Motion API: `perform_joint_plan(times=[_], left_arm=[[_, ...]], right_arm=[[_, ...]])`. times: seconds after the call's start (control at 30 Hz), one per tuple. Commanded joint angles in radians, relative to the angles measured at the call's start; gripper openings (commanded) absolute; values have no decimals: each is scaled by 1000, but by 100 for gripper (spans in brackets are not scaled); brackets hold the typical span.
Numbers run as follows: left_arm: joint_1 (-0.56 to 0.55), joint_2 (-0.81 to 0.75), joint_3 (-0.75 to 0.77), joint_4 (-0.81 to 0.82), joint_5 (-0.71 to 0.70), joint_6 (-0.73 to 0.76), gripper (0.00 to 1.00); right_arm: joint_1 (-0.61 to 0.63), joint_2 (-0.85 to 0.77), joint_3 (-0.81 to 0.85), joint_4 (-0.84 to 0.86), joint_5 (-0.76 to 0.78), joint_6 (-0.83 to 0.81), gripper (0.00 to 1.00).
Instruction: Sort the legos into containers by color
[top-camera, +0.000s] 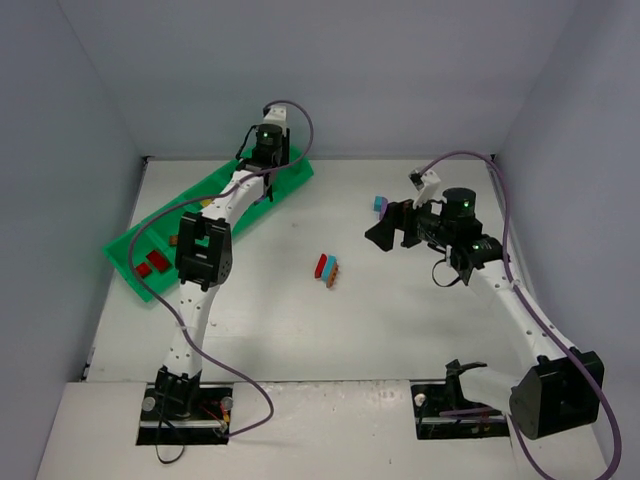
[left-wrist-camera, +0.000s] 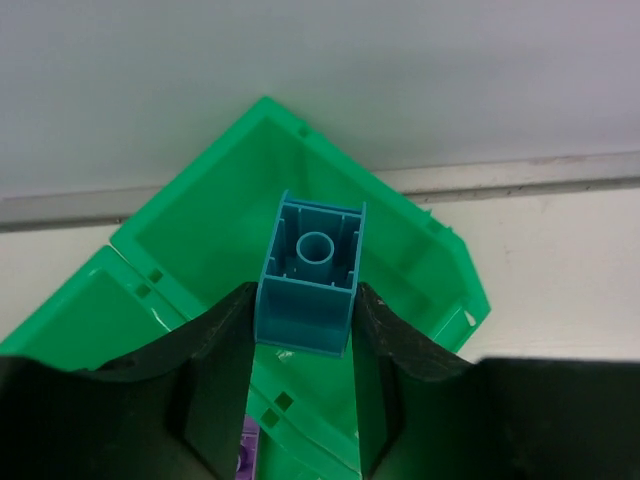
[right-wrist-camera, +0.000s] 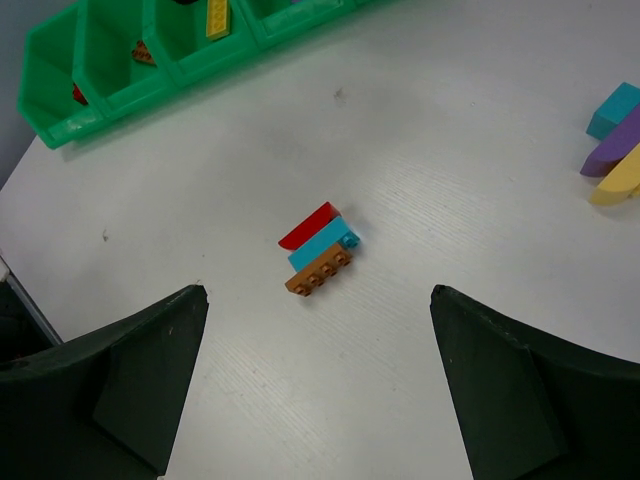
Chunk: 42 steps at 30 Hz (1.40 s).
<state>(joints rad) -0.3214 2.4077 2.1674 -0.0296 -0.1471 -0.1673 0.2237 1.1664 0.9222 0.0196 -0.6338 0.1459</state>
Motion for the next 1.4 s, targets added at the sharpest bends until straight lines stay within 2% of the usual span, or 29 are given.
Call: perform_joint_plan(times=[0.0,0.1,0.33,0.53,0.6,0.83,1.03,1.2,1.37], left_arm=[[-1,-39,68,94,-22,5,37],[1,-42,71,96,-16,3,52],[1,-133,6,111,15,-12,65],[-10,-323,-108,31,78,-83,66],[-13,-415,-147,-65,87,-110,66],[-13,-746,-466,-209,112,-141,66],[-11,-1036,-730,-320,147,-172,66],[-11,-1174,-898,-404,194,-189,66],[-10,-1263,-972,-458,205,-192,66]], right_arm=[[2,-30,-3,28,9,6,90],[2,-22,-6,22,6,6,90],[29,19,1,22,19,1,91],[137,84,26,22,126,-25,91],[177,107,43,20,146,-26,92],[239,239,81,16,221,-98,93],[328,372,136,-15,263,-250,93],[338,461,161,-63,224,-357,94],[345,522,196,-95,224,-433,96]])
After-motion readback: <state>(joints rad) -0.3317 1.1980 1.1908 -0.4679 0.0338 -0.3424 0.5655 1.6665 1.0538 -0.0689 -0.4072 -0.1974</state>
